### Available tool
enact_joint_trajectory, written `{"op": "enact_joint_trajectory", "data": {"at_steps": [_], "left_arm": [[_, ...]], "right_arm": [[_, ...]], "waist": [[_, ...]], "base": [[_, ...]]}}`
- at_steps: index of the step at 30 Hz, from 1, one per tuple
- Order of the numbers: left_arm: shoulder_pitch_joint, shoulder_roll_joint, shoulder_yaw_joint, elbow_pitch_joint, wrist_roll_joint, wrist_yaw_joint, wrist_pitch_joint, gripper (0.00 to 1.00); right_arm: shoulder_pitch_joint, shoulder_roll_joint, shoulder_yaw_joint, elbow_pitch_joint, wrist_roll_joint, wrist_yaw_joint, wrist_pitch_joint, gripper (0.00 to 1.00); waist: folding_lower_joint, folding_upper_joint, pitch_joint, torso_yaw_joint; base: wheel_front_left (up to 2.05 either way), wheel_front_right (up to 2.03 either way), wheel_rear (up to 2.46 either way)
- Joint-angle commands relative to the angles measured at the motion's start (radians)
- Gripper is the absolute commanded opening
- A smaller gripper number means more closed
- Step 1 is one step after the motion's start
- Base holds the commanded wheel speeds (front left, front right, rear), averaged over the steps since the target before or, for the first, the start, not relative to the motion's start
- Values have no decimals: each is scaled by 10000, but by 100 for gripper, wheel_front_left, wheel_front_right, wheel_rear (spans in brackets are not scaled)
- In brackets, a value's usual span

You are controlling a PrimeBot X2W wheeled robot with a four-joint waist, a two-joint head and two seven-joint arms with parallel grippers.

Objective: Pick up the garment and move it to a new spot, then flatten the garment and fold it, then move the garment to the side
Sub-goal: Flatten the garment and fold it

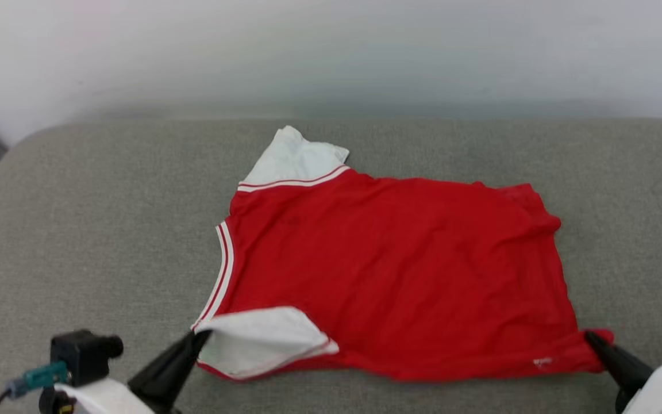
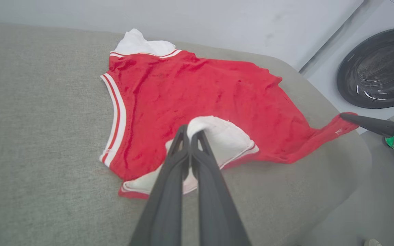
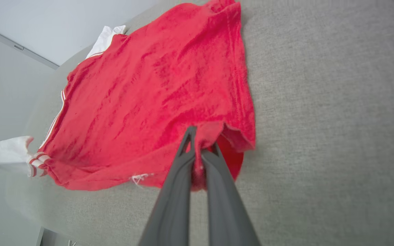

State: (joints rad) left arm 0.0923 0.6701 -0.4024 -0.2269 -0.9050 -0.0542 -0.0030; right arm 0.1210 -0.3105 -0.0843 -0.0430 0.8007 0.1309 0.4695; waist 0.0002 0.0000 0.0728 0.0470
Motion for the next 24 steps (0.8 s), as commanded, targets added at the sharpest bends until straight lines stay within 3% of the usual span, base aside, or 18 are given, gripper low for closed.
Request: {"op": "enact_joint_trajectory", "data": {"at_steps": [1, 12, 24], "left_arm": [[-312, -84, 74, 142, 90, -64, -96, 0], [-2964, -586, -138, 2212, 315, -518, -105, 0], [-4265, -1038, -747, 4851, 643, -689, -366, 0]], "right_arm": [[-209, 3, -6, 33, -101, -3, 35, 0], [-2239, -48, 394, 908, -855, -3, 311, 0], [-3655, -243, 1163, 2576, -1338, -3, -187, 0]], "waist": [[-2, 0, 394, -85], [-2, 0, 1698, -308], [-2, 0, 2157, -350]], "base": [[0, 0, 0], [0, 0, 0], [0, 0, 0]]}}
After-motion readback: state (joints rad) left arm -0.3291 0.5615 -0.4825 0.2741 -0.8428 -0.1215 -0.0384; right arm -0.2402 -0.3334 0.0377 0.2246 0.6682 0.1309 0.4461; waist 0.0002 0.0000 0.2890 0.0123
